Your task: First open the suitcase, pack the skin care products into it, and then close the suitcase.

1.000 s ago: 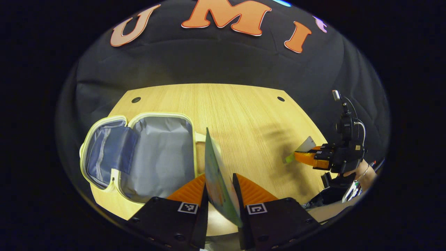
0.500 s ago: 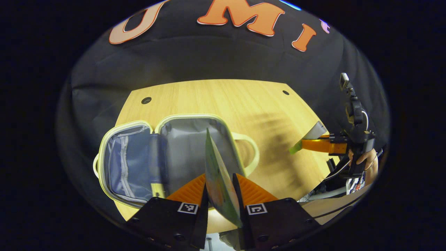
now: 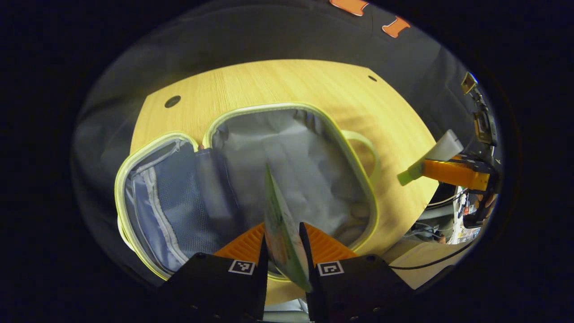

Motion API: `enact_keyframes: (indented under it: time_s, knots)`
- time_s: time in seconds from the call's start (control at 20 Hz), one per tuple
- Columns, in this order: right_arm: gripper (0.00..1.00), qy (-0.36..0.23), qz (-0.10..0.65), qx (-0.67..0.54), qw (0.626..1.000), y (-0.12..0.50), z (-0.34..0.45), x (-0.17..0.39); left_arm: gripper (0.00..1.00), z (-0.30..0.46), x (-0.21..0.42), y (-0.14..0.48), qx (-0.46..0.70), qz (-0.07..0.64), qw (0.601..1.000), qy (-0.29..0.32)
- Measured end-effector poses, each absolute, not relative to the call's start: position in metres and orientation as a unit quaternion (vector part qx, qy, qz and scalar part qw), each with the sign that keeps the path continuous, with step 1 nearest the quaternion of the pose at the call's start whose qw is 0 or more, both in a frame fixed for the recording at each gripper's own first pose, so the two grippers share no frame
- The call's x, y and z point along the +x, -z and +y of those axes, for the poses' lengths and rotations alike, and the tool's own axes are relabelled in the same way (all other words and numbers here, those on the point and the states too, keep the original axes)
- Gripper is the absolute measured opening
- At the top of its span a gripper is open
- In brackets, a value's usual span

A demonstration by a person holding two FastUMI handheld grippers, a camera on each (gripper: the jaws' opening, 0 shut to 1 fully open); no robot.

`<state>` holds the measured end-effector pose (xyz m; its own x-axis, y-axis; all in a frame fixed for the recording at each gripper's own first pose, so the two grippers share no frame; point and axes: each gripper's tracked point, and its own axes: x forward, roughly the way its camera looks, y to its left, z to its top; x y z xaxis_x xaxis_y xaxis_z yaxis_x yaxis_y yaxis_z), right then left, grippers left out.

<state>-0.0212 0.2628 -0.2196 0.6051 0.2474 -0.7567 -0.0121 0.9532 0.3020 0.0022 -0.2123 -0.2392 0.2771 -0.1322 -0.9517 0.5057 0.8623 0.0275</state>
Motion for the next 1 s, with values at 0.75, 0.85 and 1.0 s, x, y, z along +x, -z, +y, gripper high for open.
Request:
enact_keyframes:
  time_s: [0.75,0.85,1.0]
  knots:
    - [0.28,-0.057,0.432,0.125,0.891,0.2,0.28,-0.021,0.97,-0.23,0.014,0.249,0.157,0.545,0.792,0.225]
    - [0.28,-0.07,0.434,0.115,0.891,0.195,0.289,-0.018,0.97,-0.225,0.015,0.231,0.164,0.518,0.81,0.221]
    - [0.28,-0.087,0.442,0.091,0.888,0.191,0.301,-0.016,0.98,-0.208,0.013,0.211,0.164,0.489,0.833,0.2]
